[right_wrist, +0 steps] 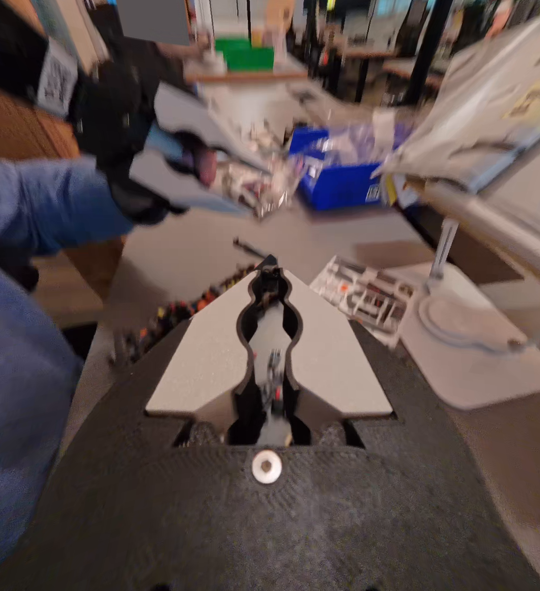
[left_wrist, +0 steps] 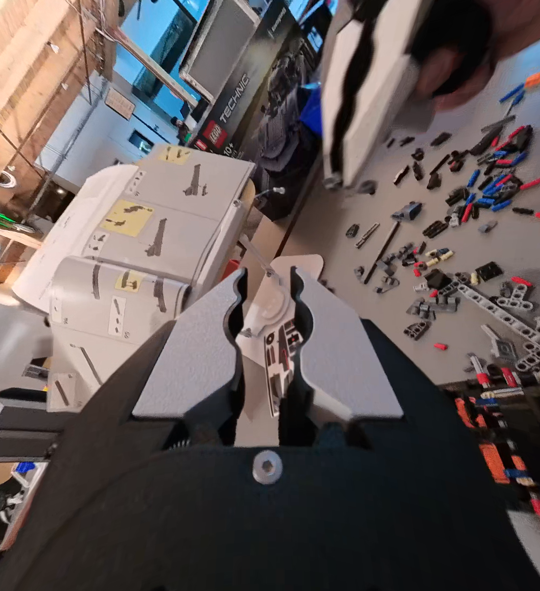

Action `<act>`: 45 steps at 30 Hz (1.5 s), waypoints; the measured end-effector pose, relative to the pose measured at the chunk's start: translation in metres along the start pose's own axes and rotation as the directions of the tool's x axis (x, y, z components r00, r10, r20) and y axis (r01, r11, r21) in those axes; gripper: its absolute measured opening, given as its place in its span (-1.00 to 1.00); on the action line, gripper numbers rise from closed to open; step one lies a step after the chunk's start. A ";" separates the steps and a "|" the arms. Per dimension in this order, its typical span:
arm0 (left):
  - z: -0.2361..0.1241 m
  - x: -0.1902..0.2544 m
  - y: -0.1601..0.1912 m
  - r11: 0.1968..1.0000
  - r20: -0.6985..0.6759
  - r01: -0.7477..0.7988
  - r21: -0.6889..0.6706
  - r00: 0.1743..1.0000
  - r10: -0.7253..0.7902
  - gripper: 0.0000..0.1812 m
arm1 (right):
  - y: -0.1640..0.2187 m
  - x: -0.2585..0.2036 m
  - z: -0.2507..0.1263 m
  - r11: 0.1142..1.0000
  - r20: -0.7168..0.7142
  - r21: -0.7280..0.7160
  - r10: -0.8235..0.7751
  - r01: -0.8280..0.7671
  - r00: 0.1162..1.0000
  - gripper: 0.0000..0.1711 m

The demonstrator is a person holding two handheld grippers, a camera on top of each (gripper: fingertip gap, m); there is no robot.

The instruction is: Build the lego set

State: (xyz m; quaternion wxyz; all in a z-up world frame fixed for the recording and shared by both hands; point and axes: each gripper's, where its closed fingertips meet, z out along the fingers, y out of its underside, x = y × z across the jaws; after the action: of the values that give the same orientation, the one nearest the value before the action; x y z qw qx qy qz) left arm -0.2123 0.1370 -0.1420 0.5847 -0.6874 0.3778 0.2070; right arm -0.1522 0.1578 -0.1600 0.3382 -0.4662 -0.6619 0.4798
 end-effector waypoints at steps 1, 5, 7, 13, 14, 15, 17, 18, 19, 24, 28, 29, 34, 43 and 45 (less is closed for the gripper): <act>-0.001 0.004 0.005 1.000 -0.018 0.003 -0.009 1.000 -0.003 -0.74 | 0.021 -0.006 -0.006 0.997 0.001 -0.080 -0.004 0.004 1.000 -0.92; 0.001 0.026 0.025 0.999 -0.087 0.024 -0.049 0.996 -0.028 -0.76 | 0.103 -0.035 -0.027 0.945 0.005 -0.322 0.057 -0.052 0.998 -0.93; 0.004 0.038 0.031 0.997 -0.116 0.029 -0.068 0.993 -0.037 -0.76 | 0.142 -0.045 -0.036 0.896 -0.018 -0.441 0.049 -0.052 0.999 -0.92; 0.014 0.059 0.046 0.990 -0.158 -0.046 -0.132 0.987 0.025 -0.76 | 0.207 -0.074 -0.035 0.765 0.026 -0.644 -0.003 0.019 1.000 -0.92; 0.015 0.060 0.047 0.990 -0.158 -0.049 -0.135 0.987 0.028 -0.76 | 0.210 -0.075 -0.033 0.757 0.032 -0.652 -0.014 0.032 0.999 -0.92; 0.015 0.061 0.047 0.989 -0.160 -0.048 -0.138 0.987 0.026 -0.76 | 0.210 -0.075 -0.030 0.755 0.035 -0.655 -0.020 0.038 0.999 -0.92; 0.015 0.061 0.048 0.990 -0.161 -0.042 -0.138 0.987 0.020 -0.75 | 0.210 -0.075 -0.027 0.758 0.038 -0.651 -0.015 0.036 0.999 -0.92; 0.014 0.060 0.049 0.990 -0.160 -0.038 -0.139 0.987 0.015 -0.75 | 0.210 -0.074 -0.026 0.754 0.038 -0.656 -0.016 0.037 0.999 -0.91; 0.013 0.059 0.051 0.989 -0.161 -0.033 -0.142 0.987 0.009 -0.76 | 0.210 -0.073 -0.026 0.751 0.035 -0.660 -0.017 0.036 0.999 -0.91; 0.012 0.055 0.060 0.987 -0.157 -0.014 -0.161 0.987 -0.011 -0.76 | 0.206 -0.076 -0.023 0.772 0.042 -0.636 0.030 0.003 0.999 -0.78; 0.011 0.051 0.064 0.986 -0.145 -0.004 -0.166 0.989 -0.021 -0.76 | 0.202 -0.070 -0.024 0.787 0.037 -0.617 -0.004 0.026 0.999 -0.94; 0.012 0.050 0.065 0.986 -0.143 0.000 -0.167 0.989 -0.024 -0.76 | 0.200 -0.068 -0.024 0.792 0.033 -0.609 -0.024 0.039 0.999 -1.00; 0.012 0.050 0.071 0.985 -0.138 0.011 -0.174 0.990 -0.035 -0.76 | 0.193 -0.062 -0.023 0.821 0.011 -0.570 -0.031 0.032 0.999 -1.00; 0.004 0.046 0.082 0.981 -0.118 0.033 -0.189 0.991 -0.056 -0.77 | 0.185 -0.057 -0.025 0.847 -0.031 -0.531 -0.009 -0.009 0.999 -1.00; 0.002 0.045 0.085 0.981 -0.111 0.045 -0.191 0.992 -0.067 -0.77 | 0.182 -0.059 -0.027 0.855 -0.027 -0.518 0.006 -0.019 1.000 -1.00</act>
State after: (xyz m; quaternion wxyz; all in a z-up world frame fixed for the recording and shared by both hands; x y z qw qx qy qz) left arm -0.2484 0.1240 -0.2299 0.4995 -0.7609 0.3708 0.1845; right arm -0.0550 0.1304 -0.3248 0.2051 -0.5500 -0.7594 0.2806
